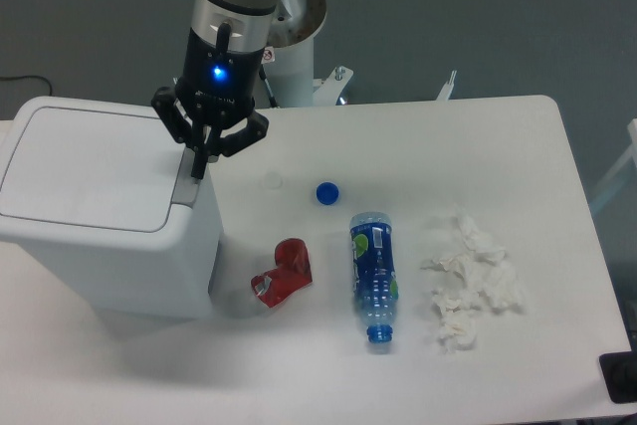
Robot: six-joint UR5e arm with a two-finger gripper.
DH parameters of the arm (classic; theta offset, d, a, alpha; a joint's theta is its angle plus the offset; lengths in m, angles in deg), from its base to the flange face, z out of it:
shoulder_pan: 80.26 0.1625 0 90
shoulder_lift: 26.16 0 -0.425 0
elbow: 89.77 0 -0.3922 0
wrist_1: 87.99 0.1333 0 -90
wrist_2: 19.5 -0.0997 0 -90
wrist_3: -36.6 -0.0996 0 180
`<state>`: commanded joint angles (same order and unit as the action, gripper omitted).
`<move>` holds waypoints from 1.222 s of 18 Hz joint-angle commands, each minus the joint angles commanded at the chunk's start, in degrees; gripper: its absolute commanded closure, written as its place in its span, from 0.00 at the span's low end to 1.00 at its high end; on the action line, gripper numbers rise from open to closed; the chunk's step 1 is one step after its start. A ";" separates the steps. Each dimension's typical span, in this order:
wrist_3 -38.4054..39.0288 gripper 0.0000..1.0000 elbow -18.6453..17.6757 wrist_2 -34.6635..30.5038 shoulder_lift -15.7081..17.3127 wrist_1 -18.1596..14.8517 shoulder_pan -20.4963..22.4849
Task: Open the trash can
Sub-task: 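Lower the gripper fingers onto the lid's raised edge, then push the lid edge so the lid flips open upward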
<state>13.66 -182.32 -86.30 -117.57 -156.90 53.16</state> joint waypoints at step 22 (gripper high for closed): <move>0.00 1.00 0.53 0.09 -0.62 0.09 0.00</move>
<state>13.66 -181.80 -86.21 -118.18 -156.81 53.16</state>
